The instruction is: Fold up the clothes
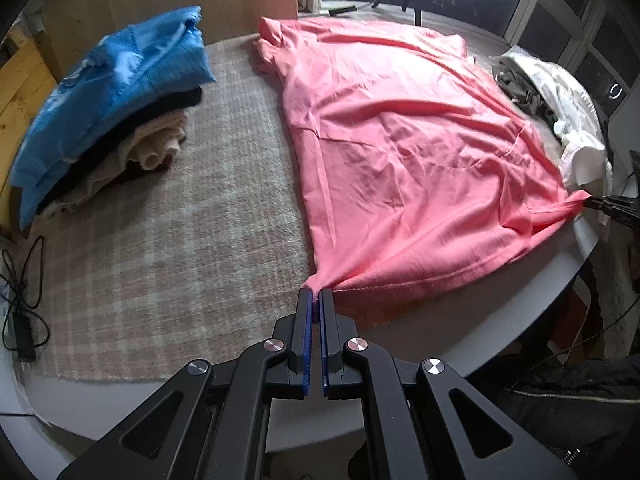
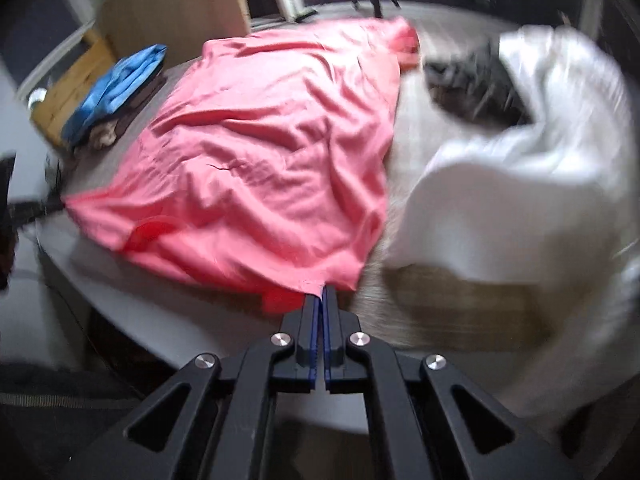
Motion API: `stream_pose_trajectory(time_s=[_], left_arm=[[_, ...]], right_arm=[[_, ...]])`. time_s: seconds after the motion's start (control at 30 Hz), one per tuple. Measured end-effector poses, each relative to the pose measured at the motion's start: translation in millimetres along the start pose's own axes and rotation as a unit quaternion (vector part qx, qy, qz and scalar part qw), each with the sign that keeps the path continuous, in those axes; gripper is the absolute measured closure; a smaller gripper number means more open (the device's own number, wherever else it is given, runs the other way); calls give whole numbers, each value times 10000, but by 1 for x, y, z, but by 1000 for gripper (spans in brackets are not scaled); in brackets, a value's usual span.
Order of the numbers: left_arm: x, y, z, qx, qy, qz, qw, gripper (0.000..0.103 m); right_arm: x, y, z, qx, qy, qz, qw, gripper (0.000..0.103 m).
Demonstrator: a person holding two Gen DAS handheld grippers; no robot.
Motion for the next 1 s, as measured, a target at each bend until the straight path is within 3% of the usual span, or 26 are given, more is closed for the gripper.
stream_pose_trajectory(time_s=[0.1,0.2,0.4,0.67,0.83,1.0], left_arm=[[1,-1,28,-188,-53,-39,9998,100],[3,12,30,-84,-56,-26,9999,100],[20,48,-14,419,-111,273,9987,100],[13,49,-9,270,-5,264,9993,100],[2,60,-36,510,14,230,9984,100],[5,57,-36,458,-25,278,9986,100]], right_arm=[[-1,-17,47,-196,226,368,9989,102],[3,-11,58,-74,371,493,9981,102],[19,40,-10,687,414,841,9932,102],[20,27,21,541,614,1136,9902,102],[16,40,-1,847,778,1157,9866,102],[24,46,-19,1091,639,1222,9844,102]])
Point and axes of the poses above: each gripper's, at about its wrist camera, not at the fingertips, and z roughly against the way its jaws point, x to its left, y to its underside, the point moved 4 cm from there along -z, roughly the way its jaws point, and after that the axes turned 12 degrees about -x, right-handed, at the moved point
